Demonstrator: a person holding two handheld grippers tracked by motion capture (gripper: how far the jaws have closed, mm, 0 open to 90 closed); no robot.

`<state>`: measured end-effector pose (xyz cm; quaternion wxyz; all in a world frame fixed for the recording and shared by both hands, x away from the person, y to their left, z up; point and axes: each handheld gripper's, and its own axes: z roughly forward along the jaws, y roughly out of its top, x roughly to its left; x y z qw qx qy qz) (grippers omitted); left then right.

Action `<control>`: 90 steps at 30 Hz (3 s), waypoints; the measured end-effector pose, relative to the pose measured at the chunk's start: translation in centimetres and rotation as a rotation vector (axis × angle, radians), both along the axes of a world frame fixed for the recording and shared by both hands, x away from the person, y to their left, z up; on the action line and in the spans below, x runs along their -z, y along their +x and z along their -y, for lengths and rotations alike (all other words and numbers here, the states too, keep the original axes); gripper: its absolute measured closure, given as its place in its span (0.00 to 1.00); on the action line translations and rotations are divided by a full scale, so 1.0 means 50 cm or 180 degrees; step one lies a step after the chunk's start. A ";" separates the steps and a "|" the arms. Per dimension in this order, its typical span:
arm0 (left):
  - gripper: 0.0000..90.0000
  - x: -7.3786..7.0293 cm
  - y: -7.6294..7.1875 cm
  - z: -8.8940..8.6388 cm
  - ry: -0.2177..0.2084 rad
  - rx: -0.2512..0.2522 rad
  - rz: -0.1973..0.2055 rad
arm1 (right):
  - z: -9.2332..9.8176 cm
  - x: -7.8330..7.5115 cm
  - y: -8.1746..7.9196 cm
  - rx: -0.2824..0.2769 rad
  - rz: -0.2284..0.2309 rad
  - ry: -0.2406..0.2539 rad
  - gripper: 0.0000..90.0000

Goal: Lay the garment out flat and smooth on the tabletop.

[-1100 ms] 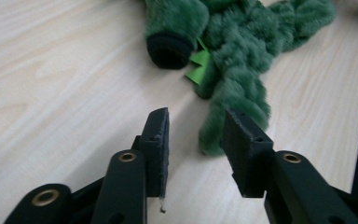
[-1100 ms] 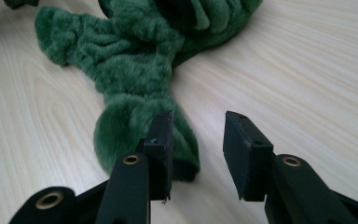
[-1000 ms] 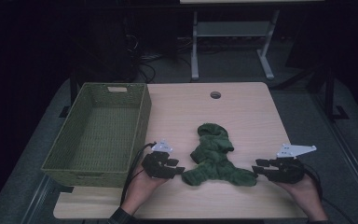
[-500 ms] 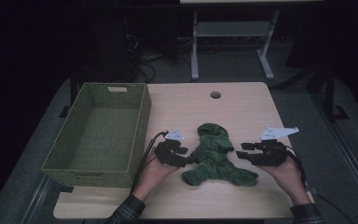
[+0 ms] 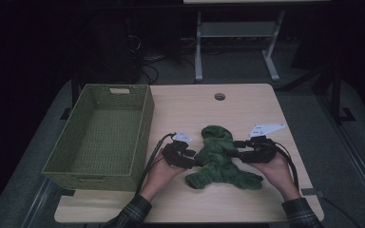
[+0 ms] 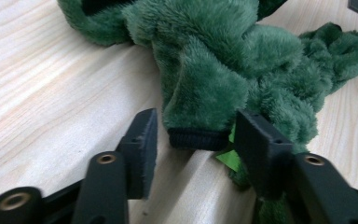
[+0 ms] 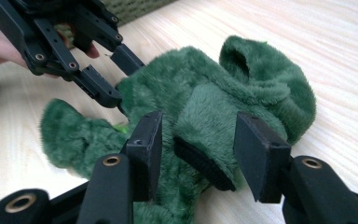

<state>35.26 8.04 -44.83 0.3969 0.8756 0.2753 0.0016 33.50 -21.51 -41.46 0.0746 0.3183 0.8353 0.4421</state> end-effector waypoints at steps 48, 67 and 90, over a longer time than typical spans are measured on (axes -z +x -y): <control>0.89 0.004 0.108 0.001 0.0382 -0.0369 -0.0083 | 0.045 0.085 0.092 0.0247 -0.0339 -0.0352 0.94; 0.61 -0.070 0.150 -0.005 0.0020 -0.0502 0.0227 | 0.032 -0.021 0.128 0.0296 0.0051 -0.0140 0.71; 0.99 -0.004 0.226 0.064 -0.0047 -0.0139 0.0193 | -0.030 0.011 0.194 0.0167 -0.0172 -0.0107 0.69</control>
